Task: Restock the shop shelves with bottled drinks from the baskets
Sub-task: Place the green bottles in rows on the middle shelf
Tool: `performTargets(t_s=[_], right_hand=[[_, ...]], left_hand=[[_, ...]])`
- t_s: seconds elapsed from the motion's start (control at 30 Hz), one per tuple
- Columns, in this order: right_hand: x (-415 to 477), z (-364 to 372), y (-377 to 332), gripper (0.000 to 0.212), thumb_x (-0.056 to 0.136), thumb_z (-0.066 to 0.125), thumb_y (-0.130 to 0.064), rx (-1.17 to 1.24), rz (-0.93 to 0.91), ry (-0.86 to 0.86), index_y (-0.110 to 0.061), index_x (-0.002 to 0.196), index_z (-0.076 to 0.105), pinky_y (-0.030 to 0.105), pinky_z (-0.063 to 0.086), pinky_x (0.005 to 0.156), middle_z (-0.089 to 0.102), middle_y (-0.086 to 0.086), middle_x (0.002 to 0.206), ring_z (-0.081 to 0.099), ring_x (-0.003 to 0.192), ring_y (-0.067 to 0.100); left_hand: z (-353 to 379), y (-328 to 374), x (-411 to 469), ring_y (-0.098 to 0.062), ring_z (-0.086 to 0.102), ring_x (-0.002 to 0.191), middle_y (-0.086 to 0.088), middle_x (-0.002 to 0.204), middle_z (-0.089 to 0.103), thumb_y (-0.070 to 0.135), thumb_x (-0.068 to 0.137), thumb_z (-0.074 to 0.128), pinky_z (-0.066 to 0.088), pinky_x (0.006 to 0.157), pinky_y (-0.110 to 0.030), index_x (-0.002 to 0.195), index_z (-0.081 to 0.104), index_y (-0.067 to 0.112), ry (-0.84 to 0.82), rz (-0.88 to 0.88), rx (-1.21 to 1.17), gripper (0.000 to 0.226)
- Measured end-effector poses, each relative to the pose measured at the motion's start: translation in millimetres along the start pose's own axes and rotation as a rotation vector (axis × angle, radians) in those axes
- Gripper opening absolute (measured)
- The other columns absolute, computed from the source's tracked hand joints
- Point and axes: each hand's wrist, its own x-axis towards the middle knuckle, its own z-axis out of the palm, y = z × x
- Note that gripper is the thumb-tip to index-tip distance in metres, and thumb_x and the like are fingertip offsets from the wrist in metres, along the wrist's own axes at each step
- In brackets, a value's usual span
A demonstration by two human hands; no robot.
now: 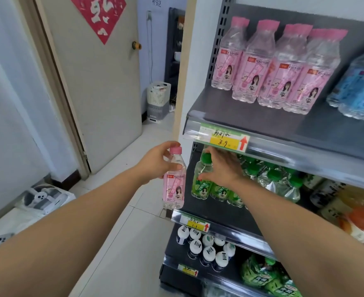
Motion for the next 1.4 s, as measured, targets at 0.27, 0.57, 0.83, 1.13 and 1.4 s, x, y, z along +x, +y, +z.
performTargets(t_s=[0.27,0.57,0.83,1.13,1.4], right_hand=[[15.8,8.5,8.0,0.075,0.068,0.077,-0.055,-0.071,0.053,-0.022,-0.02,0.124,0.041,0.041,0.041,0.099,0.049,0.004,0.133,0.049,0.122,0.027],[18.5,7.5,16.1,0.081,0.074,0.074,-0.052,-0.042,0.058,-0.061,-0.017,0.135,0.033,0.037,0.038,0.1,0.038,0.008,0.145,0.04,0.131,0.031],[12.6,-0.7,14.3,0.081,0.075,0.078,-0.04,0.152,0.086,-0.092,-0.019,0.139,0.033,0.028,0.032,0.09,0.044,0.006,0.141,0.044,0.127,0.029],[-15.2,-22.6,4.6,0.049,0.082,0.067,-0.045,0.146,0.007,-0.016,-0.031,0.126,0.048,0.026,0.04,0.074,0.056,-0.003,0.126,0.056,0.105,0.021],[-85.8,-29.0,2.3,0.082,0.067,0.082,-0.031,0.603,-0.027,-0.299,-0.023,0.139,0.043,0.033,0.046,0.097,0.055,-0.006,0.128,0.054,0.114,0.015]], left_hand=[[4.3,-11.4,19.0,-0.019,0.063,0.085,0.005,0.107,0.054,0.008,0.082,0.07,0.057,0.053,-0.028,0.12,0.046,0.041,-0.049,0.001,-0.007,0.056],[7.6,-7.5,33.4,-0.024,0.062,0.092,0.001,0.111,0.056,0.008,0.081,0.071,0.06,0.058,-0.034,0.12,0.047,0.038,-0.071,0.015,-0.011,0.054],[13.0,3.5,37.2,-0.019,0.063,0.088,0.008,0.105,0.058,0.01,0.082,0.071,0.06,0.062,-0.034,0.11,0.05,0.033,-0.1,0.031,-0.016,0.042],[27.2,27.5,11.8,-0.013,0.061,0.089,0.004,0.107,0.058,0.014,0.078,0.076,0.056,0.054,-0.025,0.114,0.048,0.036,-0.13,0.063,-0.071,0.051],[51.4,53.1,-55.6,-0.018,0.065,0.09,0.001,0.108,0.059,0.007,0.074,0.079,0.06,0.069,-0.041,0.115,0.052,0.016,-0.103,-0.005,-0.206,0.05]])
